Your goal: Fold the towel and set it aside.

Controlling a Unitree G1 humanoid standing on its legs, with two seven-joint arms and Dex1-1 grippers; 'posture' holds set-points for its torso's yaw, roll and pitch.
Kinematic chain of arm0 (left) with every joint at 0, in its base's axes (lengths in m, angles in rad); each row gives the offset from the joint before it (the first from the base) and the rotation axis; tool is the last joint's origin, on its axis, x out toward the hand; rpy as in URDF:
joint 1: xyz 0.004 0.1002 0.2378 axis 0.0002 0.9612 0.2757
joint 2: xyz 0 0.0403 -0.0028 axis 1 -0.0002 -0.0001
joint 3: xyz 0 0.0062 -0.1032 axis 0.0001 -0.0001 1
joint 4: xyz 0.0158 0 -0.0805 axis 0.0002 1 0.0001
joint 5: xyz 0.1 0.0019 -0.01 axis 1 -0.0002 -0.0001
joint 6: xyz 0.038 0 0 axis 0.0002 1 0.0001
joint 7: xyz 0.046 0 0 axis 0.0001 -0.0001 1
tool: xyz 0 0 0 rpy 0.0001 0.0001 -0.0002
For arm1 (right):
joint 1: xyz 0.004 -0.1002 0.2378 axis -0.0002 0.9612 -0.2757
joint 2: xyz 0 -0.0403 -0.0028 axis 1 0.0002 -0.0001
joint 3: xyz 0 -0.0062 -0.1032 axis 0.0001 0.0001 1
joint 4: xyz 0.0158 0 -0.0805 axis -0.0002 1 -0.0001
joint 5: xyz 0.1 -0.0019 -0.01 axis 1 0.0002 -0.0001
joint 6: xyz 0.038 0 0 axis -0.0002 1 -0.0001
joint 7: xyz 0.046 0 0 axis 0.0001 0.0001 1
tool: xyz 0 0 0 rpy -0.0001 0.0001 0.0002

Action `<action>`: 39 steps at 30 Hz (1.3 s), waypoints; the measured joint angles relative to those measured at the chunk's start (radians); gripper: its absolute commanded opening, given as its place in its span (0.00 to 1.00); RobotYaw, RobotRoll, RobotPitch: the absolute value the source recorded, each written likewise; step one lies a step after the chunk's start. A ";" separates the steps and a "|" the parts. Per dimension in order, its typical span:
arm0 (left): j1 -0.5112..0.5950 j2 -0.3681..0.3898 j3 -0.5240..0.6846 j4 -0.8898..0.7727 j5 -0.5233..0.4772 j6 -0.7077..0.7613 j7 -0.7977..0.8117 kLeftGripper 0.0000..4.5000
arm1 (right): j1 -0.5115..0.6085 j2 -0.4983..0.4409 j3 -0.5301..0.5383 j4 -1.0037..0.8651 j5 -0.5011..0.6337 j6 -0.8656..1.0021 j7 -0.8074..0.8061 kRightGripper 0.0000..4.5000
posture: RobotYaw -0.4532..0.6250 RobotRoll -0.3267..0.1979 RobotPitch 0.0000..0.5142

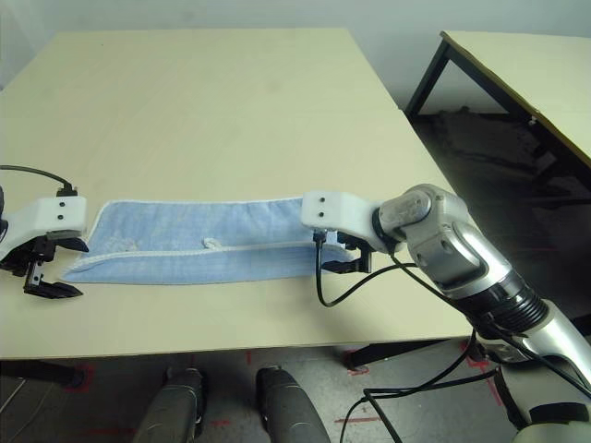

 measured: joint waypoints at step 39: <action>-0.242 0.061 0.111 0.372 -0.045 -0.126 -0.169 0.01 | -0.135 -0.048 -0.136 0.124 0.127 -0.020 0.185 0.00 | 0.44 0.62 0.30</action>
